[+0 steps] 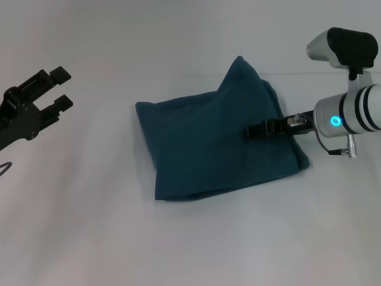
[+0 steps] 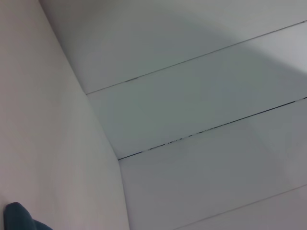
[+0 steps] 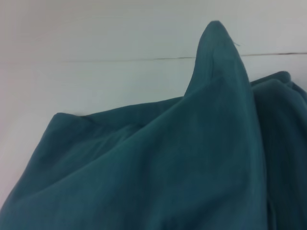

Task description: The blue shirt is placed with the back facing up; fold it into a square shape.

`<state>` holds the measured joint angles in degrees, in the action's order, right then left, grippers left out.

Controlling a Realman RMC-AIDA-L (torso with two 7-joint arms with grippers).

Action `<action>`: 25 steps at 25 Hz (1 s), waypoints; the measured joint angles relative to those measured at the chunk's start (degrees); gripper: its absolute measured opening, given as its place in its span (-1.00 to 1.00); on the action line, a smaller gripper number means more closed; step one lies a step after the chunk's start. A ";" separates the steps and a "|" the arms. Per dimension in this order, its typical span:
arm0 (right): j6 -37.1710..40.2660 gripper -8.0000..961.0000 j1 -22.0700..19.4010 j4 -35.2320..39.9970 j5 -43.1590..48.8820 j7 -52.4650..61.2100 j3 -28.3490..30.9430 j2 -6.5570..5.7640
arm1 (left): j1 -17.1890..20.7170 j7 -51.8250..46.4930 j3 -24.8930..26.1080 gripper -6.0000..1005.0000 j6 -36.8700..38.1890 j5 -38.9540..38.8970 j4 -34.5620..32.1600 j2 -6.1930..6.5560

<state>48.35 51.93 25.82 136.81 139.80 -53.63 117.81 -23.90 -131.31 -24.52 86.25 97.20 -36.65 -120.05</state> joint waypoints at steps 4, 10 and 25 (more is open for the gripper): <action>-0.46 0.75 -0.22 0.03 0.00 0.03 0.01 0.05 | 0.00 0.00 -0.01 0.59 0.06 0.00 0.00 0.00; 0.28 0.16 -0.64 0.65 -0.26 1.26 0.60 -0.50 | 0.05 0.00 0.08 0.59 0.06 0.00 0.00 0.00; 2.20 -0.83 -1.40 3.64 -0.30 2.24 1.14 -0.52 | 0.09 0.01 0.19 0.59 0.15 0.00 0.00 -0.07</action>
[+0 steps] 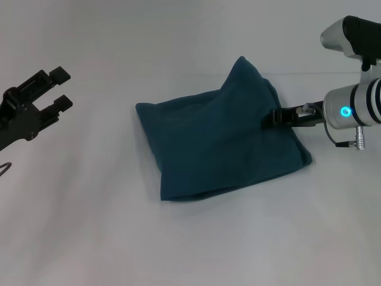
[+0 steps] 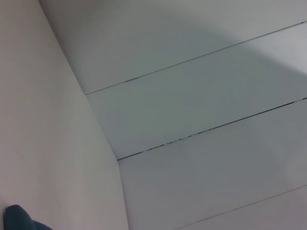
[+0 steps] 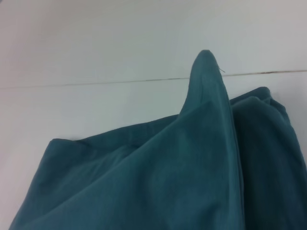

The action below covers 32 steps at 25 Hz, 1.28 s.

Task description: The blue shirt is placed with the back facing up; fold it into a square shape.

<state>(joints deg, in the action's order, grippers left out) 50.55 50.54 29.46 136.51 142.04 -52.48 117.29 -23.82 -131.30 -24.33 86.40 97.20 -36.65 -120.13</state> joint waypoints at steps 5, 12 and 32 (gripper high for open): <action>1.97 -0.81 -0.17 1.54 -0.02 0.07 0.24 0.30 | 0.10 0.00 0.00 0.59 0.00 -0.01 0.00 0.04; 6.70 -0.80 -1.05 7.54 0.00 2.87 0.35 0.93 | 0.20 0.00 0.09 0.59 0.00 -0.09 0.00 0.07; 11.79 -0.75 -2.46 18.35 0.94 8.44 0.14 -0.51 | 0.35 0.32 1.15 0.59 1.06 -1.58 -0.09 0.25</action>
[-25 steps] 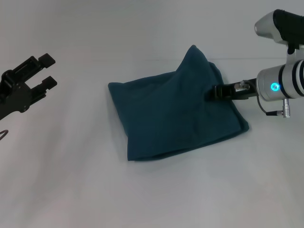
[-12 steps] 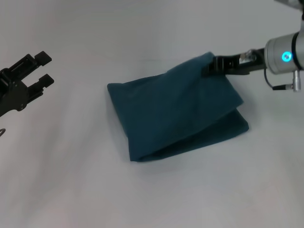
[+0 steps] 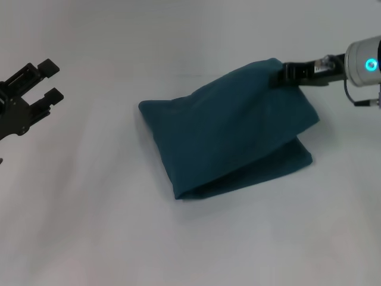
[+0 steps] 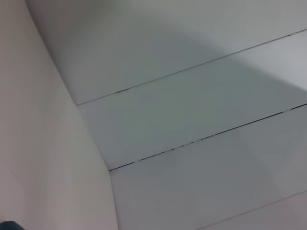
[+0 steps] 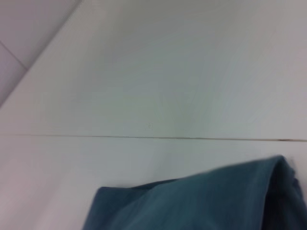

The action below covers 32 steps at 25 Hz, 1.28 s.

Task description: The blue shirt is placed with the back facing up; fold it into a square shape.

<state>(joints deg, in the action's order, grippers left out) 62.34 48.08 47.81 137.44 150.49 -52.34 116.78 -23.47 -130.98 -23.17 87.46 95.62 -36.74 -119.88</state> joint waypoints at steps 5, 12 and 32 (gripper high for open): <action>-1.70 -0.73 0.50 -1.91 -0.07 -1.15 0.20 -0.12 | 0.00 0.03 0.27 0.59 0.00 0.00 0.00 0.00; -1.83 -0.72 2.28 -0.10 -3.57 -1.83 0.21 -0.15 | 0.00 0.03 0.30 0.59 -0.14 0.00 0.00 0.00; -7.02 -0.67 6.93 -13.46 -2.64 -2.14 0.07 -3.68 | 1.00 0.29 1.98 0.59 0.06 0.01 0.01 -0.10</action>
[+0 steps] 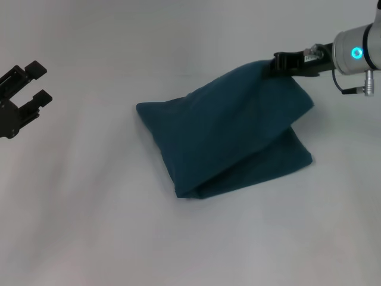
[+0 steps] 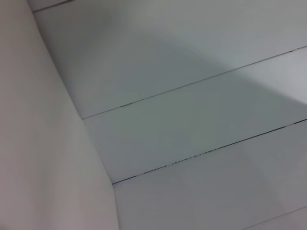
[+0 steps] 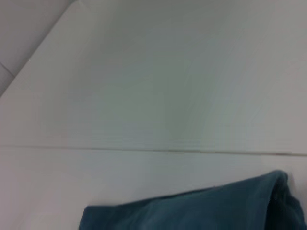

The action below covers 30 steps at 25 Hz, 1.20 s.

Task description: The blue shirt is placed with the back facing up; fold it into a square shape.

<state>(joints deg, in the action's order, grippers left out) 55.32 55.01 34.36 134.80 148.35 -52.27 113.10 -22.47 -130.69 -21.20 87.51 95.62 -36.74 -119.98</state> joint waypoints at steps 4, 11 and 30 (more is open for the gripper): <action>1.94 -0.66 -0.74 -0.32 0.13 0.37 -0.19 -0.25 | -0.35 0.00 0.02 0.59 0.02 0.00 0.00 0.01; 1.68 -0.64 -1.29 -1.80 2.90 1.87 -0.16 -0.36 | -0.47 0.00 -0.10 0.59 0.02 0.00 0.05 0.00; 1.13 -0.59 -2.12 -4.00 6.87 3.95 -0.37 0.11 | -0.06 0.26 -0.33 0.59 0.32 0.00 0.62 -0.17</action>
<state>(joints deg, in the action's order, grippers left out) 56.46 52.88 30.36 141.67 152.30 -52.64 113.21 -22.53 -130.43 -21.53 87.83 95.62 -36.11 -120.15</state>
